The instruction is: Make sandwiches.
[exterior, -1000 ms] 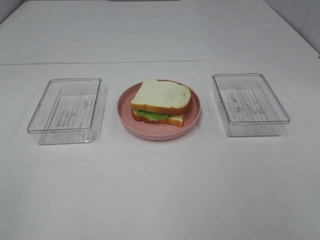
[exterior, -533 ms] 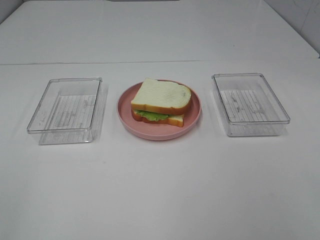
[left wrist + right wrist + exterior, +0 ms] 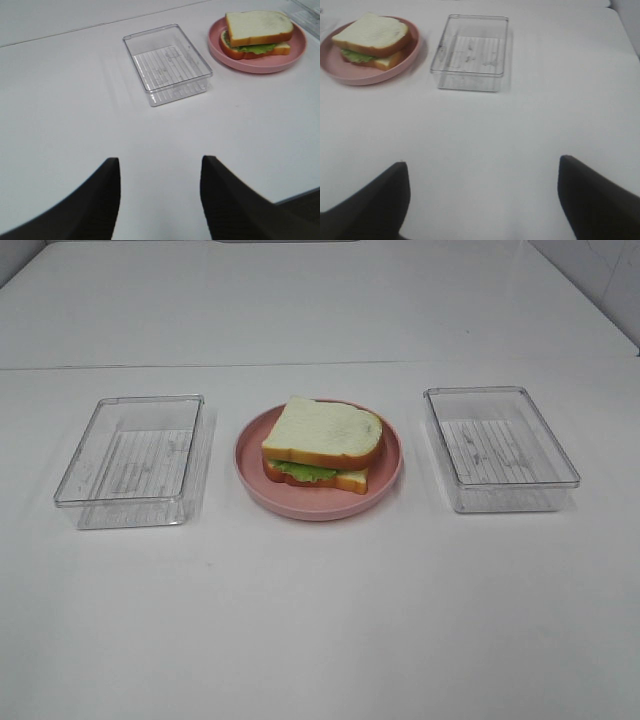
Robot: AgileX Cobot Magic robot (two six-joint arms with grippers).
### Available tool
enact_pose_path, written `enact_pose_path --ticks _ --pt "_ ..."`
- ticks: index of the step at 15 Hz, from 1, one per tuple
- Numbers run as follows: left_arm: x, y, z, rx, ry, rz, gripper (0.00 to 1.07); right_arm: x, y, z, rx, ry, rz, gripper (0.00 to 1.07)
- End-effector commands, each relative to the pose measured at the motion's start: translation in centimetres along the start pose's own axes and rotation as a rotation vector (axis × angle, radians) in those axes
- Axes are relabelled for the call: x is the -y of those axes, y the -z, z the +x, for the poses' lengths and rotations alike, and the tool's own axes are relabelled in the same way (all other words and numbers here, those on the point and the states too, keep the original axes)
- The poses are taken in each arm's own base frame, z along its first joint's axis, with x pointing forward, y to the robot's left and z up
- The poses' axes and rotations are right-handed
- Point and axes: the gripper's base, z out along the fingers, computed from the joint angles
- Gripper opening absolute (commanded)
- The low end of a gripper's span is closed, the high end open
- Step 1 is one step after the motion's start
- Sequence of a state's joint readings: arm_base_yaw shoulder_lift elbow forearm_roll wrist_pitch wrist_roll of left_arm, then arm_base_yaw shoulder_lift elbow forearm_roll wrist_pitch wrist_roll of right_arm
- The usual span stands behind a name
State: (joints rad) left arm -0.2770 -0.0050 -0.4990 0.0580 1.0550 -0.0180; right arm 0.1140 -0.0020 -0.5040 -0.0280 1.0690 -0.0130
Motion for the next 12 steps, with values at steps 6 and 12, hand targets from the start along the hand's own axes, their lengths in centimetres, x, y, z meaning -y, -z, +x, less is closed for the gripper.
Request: enact_pose_path --ticks 6,12 --pt "0.28 0.41 0.15 0.025 0.131 -0.273 0.49 -0.11 0.15 0.1 0.018 -0.065 0.143 0.78" --pt "0.27 0.37 0.12 0.023 0.132 -0.273 0.49 -0.11 0.15 0.1 0.018 -0.065 0.143 0.78"
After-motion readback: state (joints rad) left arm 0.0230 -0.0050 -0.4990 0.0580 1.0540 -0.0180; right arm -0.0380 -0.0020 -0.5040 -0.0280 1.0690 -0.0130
